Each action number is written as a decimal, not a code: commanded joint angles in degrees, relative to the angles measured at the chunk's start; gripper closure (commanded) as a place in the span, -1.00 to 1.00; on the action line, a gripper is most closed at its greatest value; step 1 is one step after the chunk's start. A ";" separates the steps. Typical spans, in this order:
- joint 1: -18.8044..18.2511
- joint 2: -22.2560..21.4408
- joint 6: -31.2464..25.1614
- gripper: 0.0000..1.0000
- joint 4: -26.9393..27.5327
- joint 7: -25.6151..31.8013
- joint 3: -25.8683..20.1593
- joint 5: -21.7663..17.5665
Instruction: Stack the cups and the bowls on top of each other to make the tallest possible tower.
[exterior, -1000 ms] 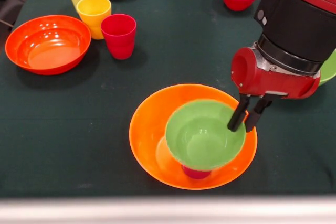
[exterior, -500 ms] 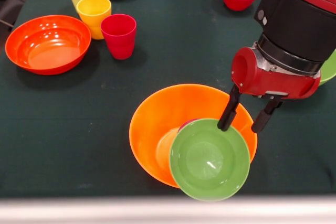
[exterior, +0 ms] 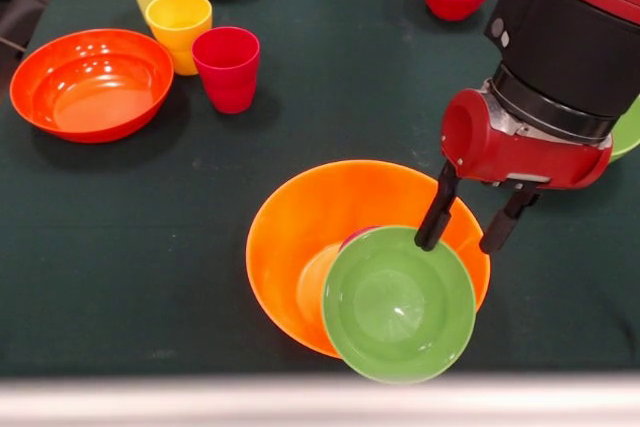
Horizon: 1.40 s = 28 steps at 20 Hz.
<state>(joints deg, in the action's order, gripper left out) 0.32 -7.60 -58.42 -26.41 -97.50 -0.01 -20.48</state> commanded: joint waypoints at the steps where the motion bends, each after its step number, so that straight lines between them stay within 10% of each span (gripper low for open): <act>1: -0.88 -0.24 -5.54 -1.00 -1.30 10.60 -3.81 0.10; 3: -0.94 -0.34 -5.73 -1.00 -1.56 10.51 -3.84 0.30; 4: -0.98 -0.39 -5.82 1.00 -1.69 10.46 -3.85 0.39; 28: -1.67 1.70 -6.37 1.00 3.37 13.19 -4.65 0.70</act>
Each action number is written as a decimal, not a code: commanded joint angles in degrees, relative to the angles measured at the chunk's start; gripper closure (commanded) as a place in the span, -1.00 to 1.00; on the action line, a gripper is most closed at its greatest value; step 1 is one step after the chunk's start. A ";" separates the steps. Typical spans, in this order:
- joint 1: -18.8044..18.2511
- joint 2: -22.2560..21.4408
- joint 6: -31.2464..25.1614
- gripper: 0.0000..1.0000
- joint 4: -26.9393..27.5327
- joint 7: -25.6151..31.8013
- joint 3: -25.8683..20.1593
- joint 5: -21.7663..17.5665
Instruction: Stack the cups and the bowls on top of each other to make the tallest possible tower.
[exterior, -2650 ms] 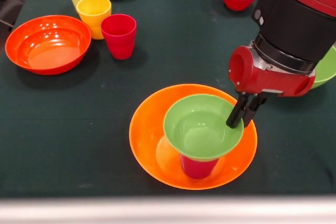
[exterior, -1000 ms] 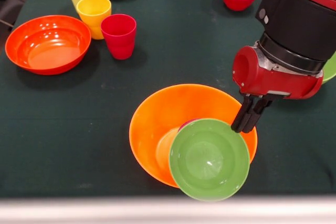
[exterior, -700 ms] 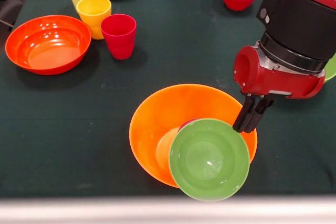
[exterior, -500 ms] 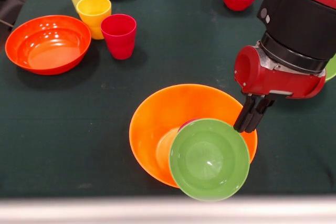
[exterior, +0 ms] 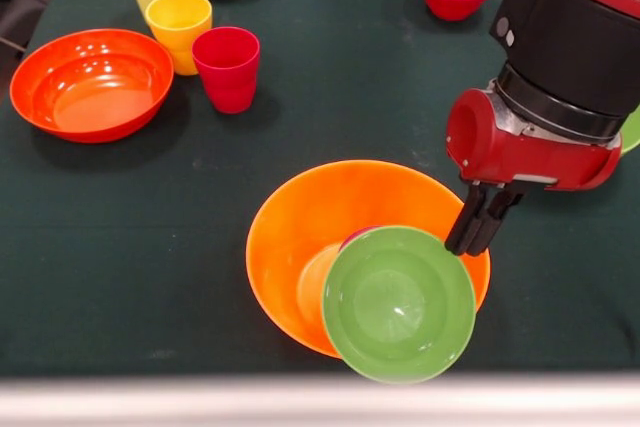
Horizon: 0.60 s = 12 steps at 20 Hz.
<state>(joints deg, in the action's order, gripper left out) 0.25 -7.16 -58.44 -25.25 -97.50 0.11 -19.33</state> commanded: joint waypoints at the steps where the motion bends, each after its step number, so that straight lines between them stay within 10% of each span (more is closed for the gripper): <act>1: -1.72 1.09 -6.02 1.00 1.87 13.73 -4.91 -0.28; 3: -1.70 0.89 -6.07 1.00 1.30 13.34 -4.67 0.06; 4: -1.69 0.79 -6.10 -1.00 1.01 13.15 -4.55 0.23; 12: -1.62 1.88 -7.47 -1.00 3.33 13.77 -4.41 0.22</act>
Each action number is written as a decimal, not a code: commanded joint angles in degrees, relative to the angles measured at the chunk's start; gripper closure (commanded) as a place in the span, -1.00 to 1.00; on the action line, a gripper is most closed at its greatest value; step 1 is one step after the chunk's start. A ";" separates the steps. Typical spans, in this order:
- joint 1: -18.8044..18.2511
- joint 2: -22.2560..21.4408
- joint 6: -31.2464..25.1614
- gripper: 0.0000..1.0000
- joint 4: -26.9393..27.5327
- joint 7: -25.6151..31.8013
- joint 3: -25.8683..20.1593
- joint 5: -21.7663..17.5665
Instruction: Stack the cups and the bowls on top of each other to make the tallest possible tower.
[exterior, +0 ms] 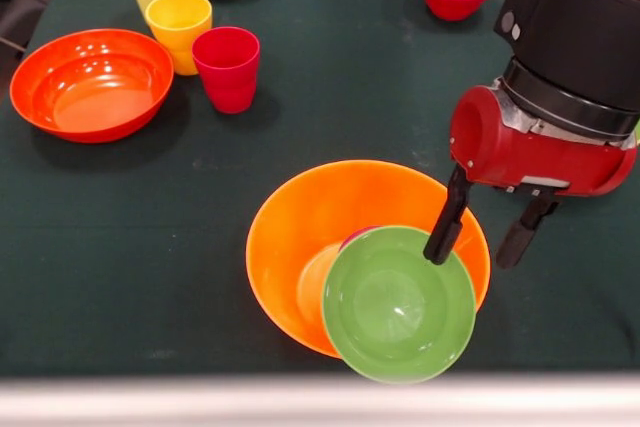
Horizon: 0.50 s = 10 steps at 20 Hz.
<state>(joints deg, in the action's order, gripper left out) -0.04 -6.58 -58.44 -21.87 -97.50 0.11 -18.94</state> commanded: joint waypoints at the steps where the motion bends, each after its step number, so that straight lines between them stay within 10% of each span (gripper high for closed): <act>1: -1.34 1.40 -7.36 -1.00 -0.02 13.76 -4.37 -0.19; 10: -1.49 2.60 -6.33 -1.00 0.64 14.22 -4.84 0.02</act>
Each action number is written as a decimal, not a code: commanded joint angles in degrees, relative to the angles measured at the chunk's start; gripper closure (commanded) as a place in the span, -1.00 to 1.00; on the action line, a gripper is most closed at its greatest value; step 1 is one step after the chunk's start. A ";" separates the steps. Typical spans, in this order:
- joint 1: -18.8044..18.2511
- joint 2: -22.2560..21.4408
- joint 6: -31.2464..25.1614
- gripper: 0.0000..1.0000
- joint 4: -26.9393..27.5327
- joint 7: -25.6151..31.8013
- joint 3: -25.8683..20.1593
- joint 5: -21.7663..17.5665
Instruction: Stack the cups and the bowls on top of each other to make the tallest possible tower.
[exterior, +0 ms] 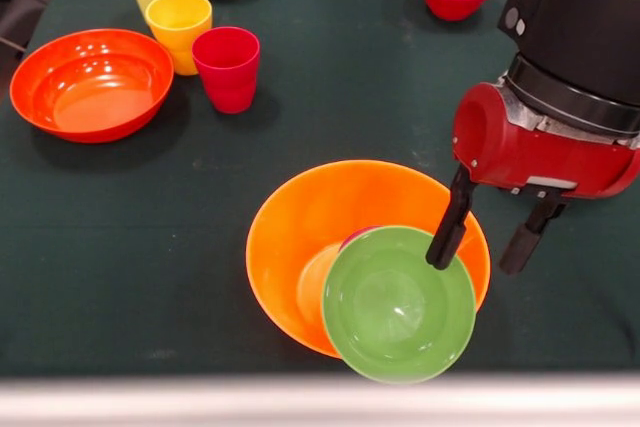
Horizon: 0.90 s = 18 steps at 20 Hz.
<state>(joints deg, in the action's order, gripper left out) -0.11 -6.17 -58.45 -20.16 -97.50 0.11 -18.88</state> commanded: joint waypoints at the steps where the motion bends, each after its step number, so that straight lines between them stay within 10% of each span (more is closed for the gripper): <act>1: -1.41 2.20 -6.22 -1.00 -1.22 14.30 -4.77 -0.01; 18: -1.51 3.70 -5.96 -1.00 -1.08 14.45 -4.54 0.43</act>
<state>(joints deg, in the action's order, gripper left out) -0.20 -3.42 -58.44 -18.89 -97.50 0.11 -18.75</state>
